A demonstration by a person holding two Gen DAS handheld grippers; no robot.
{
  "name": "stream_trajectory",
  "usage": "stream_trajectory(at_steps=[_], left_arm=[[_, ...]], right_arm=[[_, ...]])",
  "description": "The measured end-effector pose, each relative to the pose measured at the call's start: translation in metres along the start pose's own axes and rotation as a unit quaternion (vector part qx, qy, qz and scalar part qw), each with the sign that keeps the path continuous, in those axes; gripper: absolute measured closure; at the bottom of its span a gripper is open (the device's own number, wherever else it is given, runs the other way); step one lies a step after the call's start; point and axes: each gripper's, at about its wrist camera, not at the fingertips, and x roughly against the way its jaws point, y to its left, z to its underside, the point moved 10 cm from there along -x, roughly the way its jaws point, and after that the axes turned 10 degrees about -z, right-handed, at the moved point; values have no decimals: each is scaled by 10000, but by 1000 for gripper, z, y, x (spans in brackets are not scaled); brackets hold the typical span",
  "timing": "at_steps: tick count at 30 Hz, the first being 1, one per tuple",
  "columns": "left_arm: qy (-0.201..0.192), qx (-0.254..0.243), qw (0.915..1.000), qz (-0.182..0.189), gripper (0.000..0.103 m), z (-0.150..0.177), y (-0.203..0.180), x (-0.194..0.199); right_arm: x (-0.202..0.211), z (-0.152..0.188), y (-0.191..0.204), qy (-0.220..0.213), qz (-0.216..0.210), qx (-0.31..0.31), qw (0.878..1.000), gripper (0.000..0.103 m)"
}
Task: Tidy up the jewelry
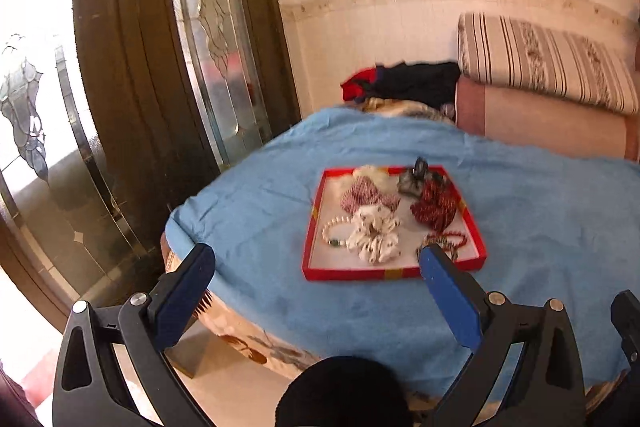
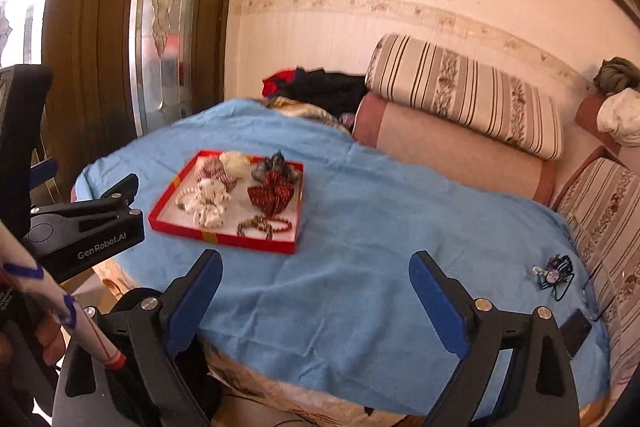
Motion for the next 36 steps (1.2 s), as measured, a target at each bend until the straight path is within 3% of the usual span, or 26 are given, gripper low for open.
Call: stream_trajectory(at_steps=[17, 36], left_arm=[[684, -339, 9970, 159, 1, 31, -38, -58], [923, -361, 9947, 266, 1, 41, -45, -79]], right_arm=[[-61, 32, -8, 723, -31, 10, 9974, 6], [-83, 44, -3, 1088, -48, 83, 9940, 6]])
